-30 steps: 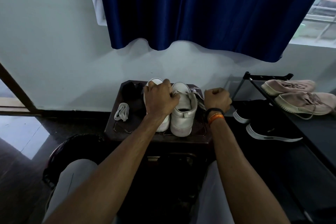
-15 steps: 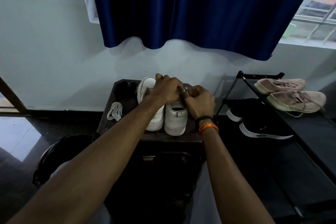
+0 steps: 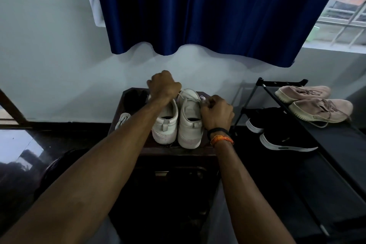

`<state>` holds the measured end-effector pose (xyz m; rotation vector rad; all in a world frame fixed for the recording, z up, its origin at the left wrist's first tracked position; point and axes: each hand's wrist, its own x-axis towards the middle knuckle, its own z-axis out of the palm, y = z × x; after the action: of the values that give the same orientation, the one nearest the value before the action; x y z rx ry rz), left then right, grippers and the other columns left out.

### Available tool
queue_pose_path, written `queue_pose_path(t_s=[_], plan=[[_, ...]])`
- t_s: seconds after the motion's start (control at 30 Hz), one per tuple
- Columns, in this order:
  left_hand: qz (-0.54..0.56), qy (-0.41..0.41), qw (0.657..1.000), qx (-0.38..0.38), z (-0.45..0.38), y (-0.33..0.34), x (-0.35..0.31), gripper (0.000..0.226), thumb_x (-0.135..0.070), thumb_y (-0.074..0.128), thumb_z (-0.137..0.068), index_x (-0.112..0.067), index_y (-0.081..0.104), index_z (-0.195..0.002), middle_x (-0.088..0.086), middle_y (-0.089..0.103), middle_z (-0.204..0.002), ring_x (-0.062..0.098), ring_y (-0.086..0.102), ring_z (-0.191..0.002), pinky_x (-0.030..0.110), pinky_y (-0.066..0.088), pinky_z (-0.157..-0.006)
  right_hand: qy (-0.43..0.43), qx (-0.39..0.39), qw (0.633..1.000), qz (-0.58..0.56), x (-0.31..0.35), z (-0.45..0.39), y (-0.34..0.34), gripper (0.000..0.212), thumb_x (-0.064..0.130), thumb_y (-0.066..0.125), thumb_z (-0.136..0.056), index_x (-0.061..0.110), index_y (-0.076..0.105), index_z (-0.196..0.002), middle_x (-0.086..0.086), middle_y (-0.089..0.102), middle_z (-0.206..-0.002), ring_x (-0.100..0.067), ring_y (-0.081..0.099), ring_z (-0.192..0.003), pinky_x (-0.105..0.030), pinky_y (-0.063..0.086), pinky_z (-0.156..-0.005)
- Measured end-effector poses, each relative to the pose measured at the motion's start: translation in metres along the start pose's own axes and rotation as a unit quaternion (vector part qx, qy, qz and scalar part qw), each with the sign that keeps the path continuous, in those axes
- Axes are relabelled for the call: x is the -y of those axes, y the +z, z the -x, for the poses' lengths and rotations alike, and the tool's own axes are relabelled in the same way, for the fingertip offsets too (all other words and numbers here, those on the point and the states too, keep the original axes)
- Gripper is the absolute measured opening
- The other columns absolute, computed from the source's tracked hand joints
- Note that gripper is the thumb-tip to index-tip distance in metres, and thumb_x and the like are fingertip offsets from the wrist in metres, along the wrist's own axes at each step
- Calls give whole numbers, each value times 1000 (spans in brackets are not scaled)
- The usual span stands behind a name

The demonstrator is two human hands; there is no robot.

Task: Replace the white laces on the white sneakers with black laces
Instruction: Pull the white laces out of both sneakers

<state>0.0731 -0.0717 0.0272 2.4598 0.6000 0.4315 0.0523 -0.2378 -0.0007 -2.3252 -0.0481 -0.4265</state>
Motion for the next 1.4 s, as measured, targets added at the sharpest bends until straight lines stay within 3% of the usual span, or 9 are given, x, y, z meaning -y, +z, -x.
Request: queue_pose_path(t_s=[0.13, 0.27, 0.47, 0.8, 0.97, 1.07, 1.2, 1.3, 1.4], plan=[[35, 2, 997, 73, -1, -6, 6, 10, -6, 58, -79, -4, 66, -85, 10, 70, -94, 31, 66, -93, 45, 55, -89, -6, 15, 1000, -4, 2, 2, 0, 14, 24, 60, -88, 16, 72, -89, -12, 74, -92, -36, 66, -91, -27, 36, -69], [66, 155, 983, 76, 6, 3, 0, 21, -4, 66, -69, -14, 68, -87, -1, 68, -95, 26, 61, -97, 42, 50, -92, -5, 9, 1000, -7, 4, 5, 2, 14, 22, 60, -87, 18, 72, -92, -11, 74, -92, -36, 66, -91, -27, 36, -68], [-115, 289, 947, 84, 18, 25, -10, 17, -24, 72, -83, -26, 75, -99, -4, 73, -102, 23, 55, -106, 36, 27, -96, -8, 19, 1000, -5, 5, 6, 0, 16, 20, 61, -87, 16, 73, -98, -13, 74, -93, -35, 66, -91, -26, 36, -71], [-170, 234, 955, 60, 18, 34, -24, 9, -27, 65, -83, -21, 71, -82, 3, 73, -92, 26, 61, -97, 38, 30, -91, -2, 23, 1000, 0, 8, 8, -1, 22, 19, 60, -85, 17, 73, -103, -10, 74, -93, -32, 67, -91, -25, 36, -71], [-143, 153, 978, 12, 19, 31, -20, 27, -23, 65, -83, -6, 71, -103, 12, 62, -112, 32, 54, -109, 41, 38, -95, -6, 26, 1000, 1, 9, 7, -4, 24, 17, 59, -88, 20, 74, -107, -10, 75, -96, -33, 66, -94, -24, 34, -71], [-11, 19, 999, -43, 15, 16, -10, 19, -18, 58, -82, -3, 63, -92, 16, 59, -109, 34, 58, -105, 49, 45, -96, -1, 28, 1000, -3, 9, 5, -5, 25, 18, 60, -88, 23, 75, -108, -11, 75, -99, -35, 66, -98, -25, 33, -71], [184, -127, 970, -99, 3, -9, 0, 13, -19, 57, -77, -8, 54, -85, 14, 67, -99, 34, 65, -94, 55, 50, -94, 8, 36, 999, -1, 8, 4, -5, 23, 19, 62, -88, 23, 75, -105, -10, 75, -98, -34, 66, -97, -24, 34, -70], [70, -125, 987, -73, 2, -17, 0, 21, -20, 60, -75, -10, 58, -94, 9, 65, -106, 32, 57, -107, 49, 35, -101, 12, 39, 999, -7, 8, 5, -5, 21, 19, 62, -88, 22, 75, -104, -9, 75, -96, -32, 67, -95, -23, 35, -71], [-61, -5, 997, -56, 7, -12, -8, 42, -18, 68, -68, -11, 60, -109, 10, 59, -114, 33, 50, -114, 48, 32, -99, 7, 40, 999, -9, 9, 5, -7, 20, 18, 62, -89, 21, 75, -104, -8, 75, -95, -31, 67, -94, -22, 34, -71]])
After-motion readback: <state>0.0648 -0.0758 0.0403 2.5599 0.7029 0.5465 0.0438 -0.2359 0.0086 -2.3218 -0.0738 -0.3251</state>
